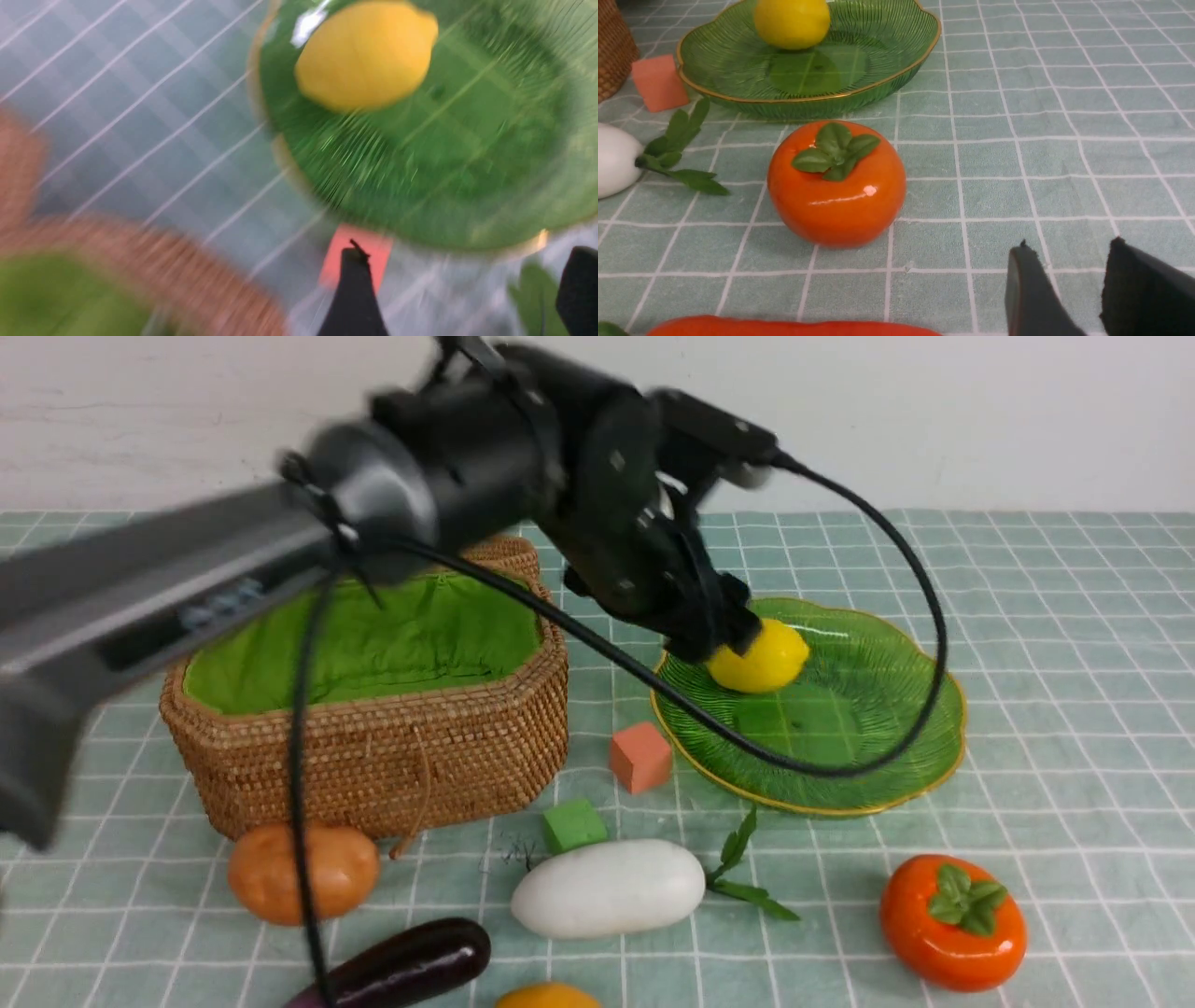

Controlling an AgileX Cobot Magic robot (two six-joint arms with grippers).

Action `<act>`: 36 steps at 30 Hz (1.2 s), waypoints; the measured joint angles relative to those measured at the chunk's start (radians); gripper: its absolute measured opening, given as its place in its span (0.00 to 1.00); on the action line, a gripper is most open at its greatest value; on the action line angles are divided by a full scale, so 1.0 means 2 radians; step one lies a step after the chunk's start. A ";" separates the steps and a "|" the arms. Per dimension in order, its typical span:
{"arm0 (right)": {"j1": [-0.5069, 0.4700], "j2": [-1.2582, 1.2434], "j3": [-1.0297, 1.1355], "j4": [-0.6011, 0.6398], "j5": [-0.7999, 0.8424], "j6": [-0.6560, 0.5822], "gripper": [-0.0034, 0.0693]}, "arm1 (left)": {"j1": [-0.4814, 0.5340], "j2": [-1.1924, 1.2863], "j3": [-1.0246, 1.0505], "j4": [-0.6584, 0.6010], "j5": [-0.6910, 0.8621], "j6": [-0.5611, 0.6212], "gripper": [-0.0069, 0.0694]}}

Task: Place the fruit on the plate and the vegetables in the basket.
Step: Use the left arm to grab an eggplant and put it into the left basket

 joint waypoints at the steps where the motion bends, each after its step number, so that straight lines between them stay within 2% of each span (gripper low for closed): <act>1: 0.000 0.000 0.000 0.000 0.000 0.000 0.38 | 0.010 -0.021 0.005 -0.002 0.034 0.016 0.74; 2: 0.000 0.000 0.000 0.000 0.000 0.000 0.38 | 0.023 -0.046 0.017 -0.007 0.074 0.049 0.72; 3: 0.000 0.000 0.000 0.000 0.000 0.000 0.38 | 0.025 -0.050 0.020 -0.007 0.080 0.049 0.71; 5: 0.000 0.000 0.000 0.000 0.000 0.000 0.38 | 0.045 -0.104 0.081 -0.041 0.145 0.127 0.67; 8: 0.000 0.000 0.000 0.000 0.000 0.000 0.38 | 0.052 -0.140 0.140 -0.066 0.161 0.148 0.65; 13: 0.000 0.000 0.000 0.000 0.000 0.000 0.38 | 0.052 -0.177 0.246 -0.064 0.160 0.131 0.64; 15: 0.000 0.000 0.000 0.000 0.000 0.000 0.38 | 0.052 -0.183 0.300 -0.042 0.137 0.117 0.64; 19: 0.000 0.000 0.000 0.000 0.000 0.000 0.38 | 0.055 -0.185 0.418 0.013 0.020 0.095 0.69; 21: 0.000 0.000 0.000 0.000 0.000 0.000 0.38 | 0.055 -0.185 0.439 0.017 -0.006 0.093 0.71; 24: 0.000 0.000 0.000 0.000 0.000 0.000 0.38 | 0.055 -0.185 0.497 0.020 -0.101 0.093 0.75; 28: 0.000 0.000 0.000 0.000 0.000 0.000 0.38 | 0.055 -0.176 0.526 0.022 -0.164 0.093 0.75; 33: 0.000 0.000 0.000 0.000 0.000 0.000 0.38 | 0.055 -0.149 0.533 0.023 -0.181 0.089 0.71; 36: 0.000 0.000 0.000 0.000 0.000 0.000 0.38 | 0.055 -0.144 0.533 0.021 -0.172 0.089 0.57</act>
